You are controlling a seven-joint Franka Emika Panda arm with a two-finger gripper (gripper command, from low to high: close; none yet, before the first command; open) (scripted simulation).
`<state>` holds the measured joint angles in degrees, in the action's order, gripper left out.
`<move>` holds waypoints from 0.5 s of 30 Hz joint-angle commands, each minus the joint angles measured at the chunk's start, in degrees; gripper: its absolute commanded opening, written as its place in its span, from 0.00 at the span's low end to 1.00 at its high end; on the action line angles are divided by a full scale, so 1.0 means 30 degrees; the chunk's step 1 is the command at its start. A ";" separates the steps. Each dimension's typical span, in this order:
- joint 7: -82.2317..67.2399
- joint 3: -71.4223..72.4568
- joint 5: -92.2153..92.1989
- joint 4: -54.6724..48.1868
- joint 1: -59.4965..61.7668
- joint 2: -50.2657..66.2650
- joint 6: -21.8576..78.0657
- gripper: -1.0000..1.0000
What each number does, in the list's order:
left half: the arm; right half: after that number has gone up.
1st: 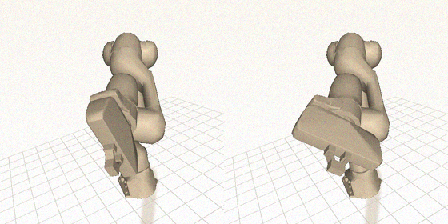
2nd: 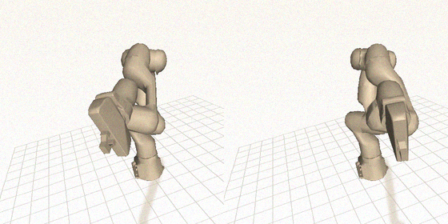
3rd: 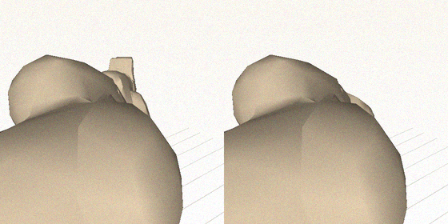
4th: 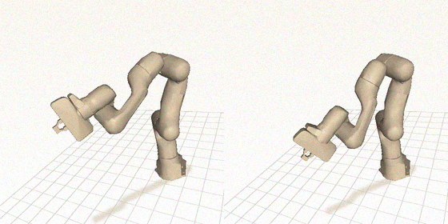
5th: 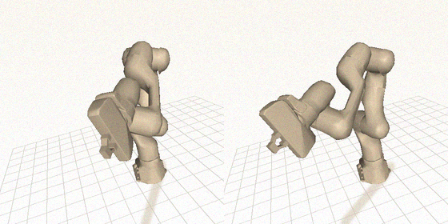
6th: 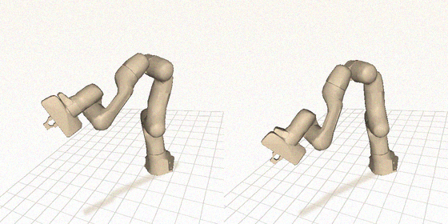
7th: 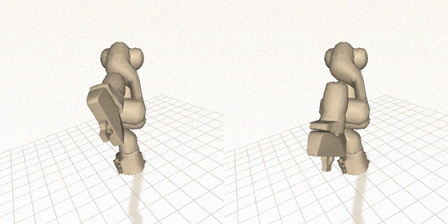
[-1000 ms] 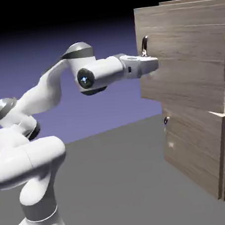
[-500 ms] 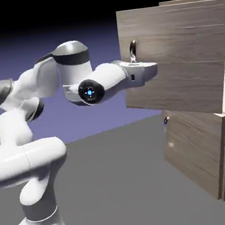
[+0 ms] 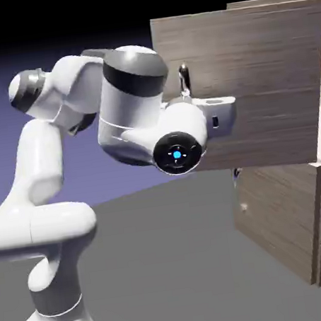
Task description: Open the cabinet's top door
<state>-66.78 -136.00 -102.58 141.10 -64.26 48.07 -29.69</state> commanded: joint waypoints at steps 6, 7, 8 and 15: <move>-0.3331 0.3052 0.4242 -0.4155 0.3564 -0.3935 0.1412 0.00; -0.3743 0.3662 0.4910 -0.4847 0.4105 -0.4617 0.1444 0.00; -0.4098 0.4304 0.5558 -0.5529 0.4638 -0.5309 0.1427 0.00; -0.4926 0.9123 0.8957 -0.9158 0.8082 -0.9663 0.0440 0.00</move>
<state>-81.60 -108.63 -75.68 113.62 -40.00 19.08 -28.32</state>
